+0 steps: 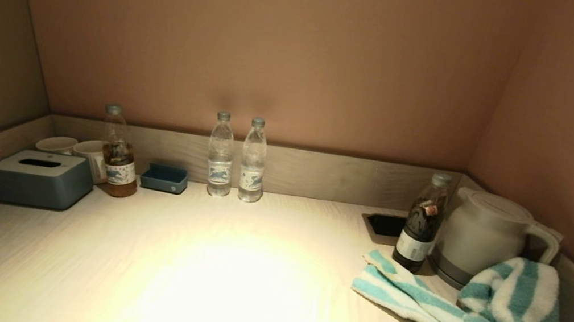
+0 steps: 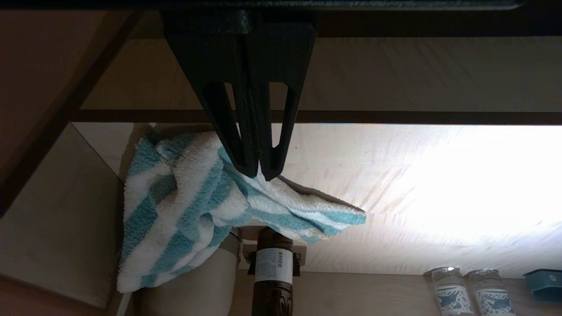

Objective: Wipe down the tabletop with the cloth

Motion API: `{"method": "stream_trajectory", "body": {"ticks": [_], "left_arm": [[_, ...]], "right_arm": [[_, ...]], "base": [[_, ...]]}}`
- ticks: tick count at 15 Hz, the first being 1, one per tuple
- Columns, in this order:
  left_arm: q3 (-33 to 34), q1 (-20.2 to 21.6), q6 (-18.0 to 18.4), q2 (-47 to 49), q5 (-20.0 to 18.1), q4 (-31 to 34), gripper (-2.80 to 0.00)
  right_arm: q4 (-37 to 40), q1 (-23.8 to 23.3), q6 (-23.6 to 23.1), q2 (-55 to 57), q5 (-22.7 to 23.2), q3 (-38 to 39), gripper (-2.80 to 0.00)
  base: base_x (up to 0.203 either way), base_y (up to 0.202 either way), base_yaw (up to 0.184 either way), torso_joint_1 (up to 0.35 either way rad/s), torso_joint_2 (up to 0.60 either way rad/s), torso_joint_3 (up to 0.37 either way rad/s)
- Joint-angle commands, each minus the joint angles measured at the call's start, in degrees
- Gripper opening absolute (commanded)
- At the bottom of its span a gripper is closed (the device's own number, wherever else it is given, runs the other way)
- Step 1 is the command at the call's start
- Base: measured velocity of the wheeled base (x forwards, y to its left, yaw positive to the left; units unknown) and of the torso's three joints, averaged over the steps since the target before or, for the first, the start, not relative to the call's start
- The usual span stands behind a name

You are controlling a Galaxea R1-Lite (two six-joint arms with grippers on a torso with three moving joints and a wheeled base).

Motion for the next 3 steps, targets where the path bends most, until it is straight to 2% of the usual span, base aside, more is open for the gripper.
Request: {"method": "stream_trajectory", "body": {"ticks": [1, 3], "left_arm": [[0.00, 0.03, -0.02, 0.06, -0.02, -0.01, -2.80], [0.00, 0.03, -0.02, 0.06, -0.02, -0.01, -2.80]], "right_arm": [[0.07, -0.01, 0.06, -0.05, 0.01, 0.00, -2.80], [-0.01, -0.01, 0.06, -0.05, 0.18, 0.00, -2.80]], "base": [[0.000, 0.000, 0.000, 0.000, 0.00, 0.000], [0.000, 0.000, 0.000, 0.000, 0.00, 0.000]]}}
